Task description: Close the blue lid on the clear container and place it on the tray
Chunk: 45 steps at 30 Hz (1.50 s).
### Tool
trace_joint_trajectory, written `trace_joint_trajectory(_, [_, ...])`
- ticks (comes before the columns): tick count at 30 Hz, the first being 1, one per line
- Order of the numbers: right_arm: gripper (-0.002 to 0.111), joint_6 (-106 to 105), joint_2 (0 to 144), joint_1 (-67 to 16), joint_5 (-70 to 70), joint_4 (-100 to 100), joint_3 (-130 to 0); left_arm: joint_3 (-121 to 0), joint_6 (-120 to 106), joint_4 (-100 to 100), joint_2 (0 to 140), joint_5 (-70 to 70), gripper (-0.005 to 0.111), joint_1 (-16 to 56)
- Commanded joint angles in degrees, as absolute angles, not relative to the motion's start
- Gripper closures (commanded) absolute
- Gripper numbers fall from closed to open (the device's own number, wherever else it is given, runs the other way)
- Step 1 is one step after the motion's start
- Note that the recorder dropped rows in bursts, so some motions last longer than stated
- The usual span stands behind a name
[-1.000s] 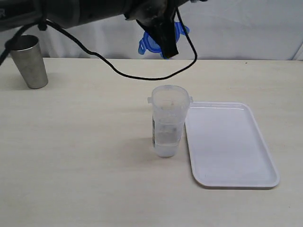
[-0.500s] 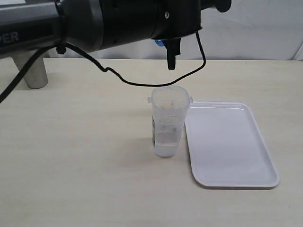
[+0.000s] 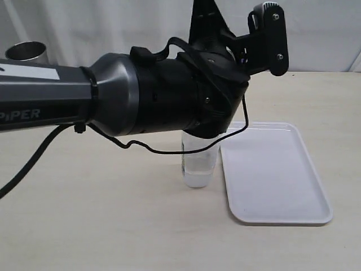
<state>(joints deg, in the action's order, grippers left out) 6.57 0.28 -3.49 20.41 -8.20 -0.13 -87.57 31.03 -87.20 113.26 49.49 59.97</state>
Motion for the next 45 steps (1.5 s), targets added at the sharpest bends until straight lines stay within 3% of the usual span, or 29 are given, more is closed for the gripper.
trace_joint_trajectory(1, [0.104, 6.67, 0.0, -3.44, 19.74, -8.16, 0.0, -87.45, 25.71, -80.45, 111.46, 48.86, 0.107, 60.36])
trace_joint_trajectory(25, [0.104, 6.67, 0.0, -3.44, 19.74, -8.16, 0.0, -85.89, 17.63, -73.19, 108.52, 50.7, 0.107, 62.32])
trace_joint_trajectory(30, [0.104, 6.67, 0.0, -3.44, 19.74, -8.16, 0.0, -80.81, 21.86, -78.51, 107.46, 49.99, 0.107, 62.71])
trace_joint_trajectory(45, [0.104, 6.67, 0.0, -3.44, 19.74, -8.16, 0.0, -80.59, 25.99, -81.97, 106.71, 48.83, 0.107, 63.28])
